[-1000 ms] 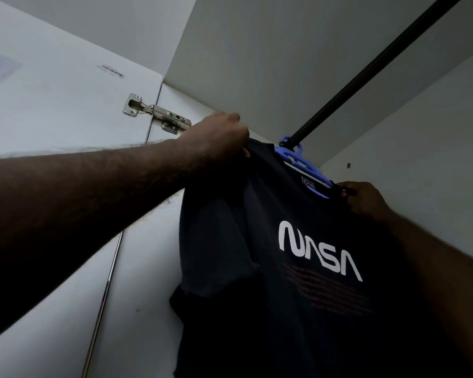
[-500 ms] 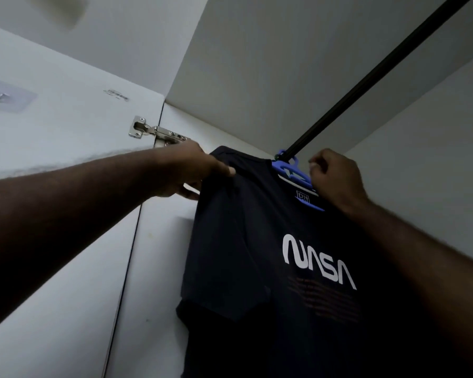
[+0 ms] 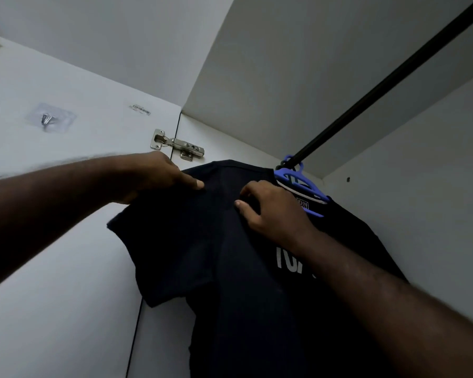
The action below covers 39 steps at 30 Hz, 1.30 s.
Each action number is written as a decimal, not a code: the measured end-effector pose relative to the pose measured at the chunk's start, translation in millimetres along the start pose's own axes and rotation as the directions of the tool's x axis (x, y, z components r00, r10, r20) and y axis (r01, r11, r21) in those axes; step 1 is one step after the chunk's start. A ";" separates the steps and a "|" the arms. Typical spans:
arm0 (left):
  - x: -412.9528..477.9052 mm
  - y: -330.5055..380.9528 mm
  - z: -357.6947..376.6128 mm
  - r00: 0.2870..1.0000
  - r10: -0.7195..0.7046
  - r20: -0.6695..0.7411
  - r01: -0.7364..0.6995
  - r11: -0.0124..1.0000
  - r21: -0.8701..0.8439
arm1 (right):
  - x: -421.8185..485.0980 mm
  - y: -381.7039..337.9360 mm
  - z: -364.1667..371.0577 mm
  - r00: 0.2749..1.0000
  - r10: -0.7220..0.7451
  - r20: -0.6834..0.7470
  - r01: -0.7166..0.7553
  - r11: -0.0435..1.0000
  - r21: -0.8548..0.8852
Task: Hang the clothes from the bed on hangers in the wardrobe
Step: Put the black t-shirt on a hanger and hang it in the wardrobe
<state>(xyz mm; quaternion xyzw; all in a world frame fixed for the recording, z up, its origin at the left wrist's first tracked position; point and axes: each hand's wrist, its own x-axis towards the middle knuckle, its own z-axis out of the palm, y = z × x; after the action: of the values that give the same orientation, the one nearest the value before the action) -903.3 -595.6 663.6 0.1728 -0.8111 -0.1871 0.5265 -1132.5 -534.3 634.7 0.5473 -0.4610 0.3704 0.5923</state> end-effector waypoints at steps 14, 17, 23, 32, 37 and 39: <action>-63.7 51.0 28.6 0.988 0.149 0.036 -0.144 0.981 -0.132 | -29.2 0.0 -32.5 0.710 0.316 0.629 -0.680 0.540 0.496; -79.1 54.9 66.9 0.955 0.215 0.206 -0.186 0.971 -0.152 | -16.8 4.3 -56.0 0.665 0.145 0.732 -0.743 0.223 0.631; -101.3 36.0 111.9 0.892 0.187 0.411 -0.163 0.982 -0.091 | -20.4 7.4 -93.4 0.706 0.123 0.697 -0.642 0.526 0.557; -114.2 -11.0 102.3 0.913 0.401 -0.076 -0.356 0.873 0.334 | -35.4 43.7 -113.9 0.756 0.453 0.472 -0.654 0.547 0.522; -124.4 -11.2 124.8 0.934 0.358 0.011 -0.257 0.648 0.716 | -38.8 46.6 -122.5 0.814 0.424 0.398 -0.581 0.607 0.541; -126.5 -6.9 138.0 0.912 0.409 0.012 -0.259 0.555 0.790 | -39.4 48.2 -123.4 0.822 0.407 0.399 -0.569 0.631 0.528</action>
<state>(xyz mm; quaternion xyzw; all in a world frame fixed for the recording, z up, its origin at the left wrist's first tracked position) -980.7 -524.4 508.6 0.2406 -0.7797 0.3011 0.4934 -1172.4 -403.4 614.9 0.6059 -0.5108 0.5793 0.1910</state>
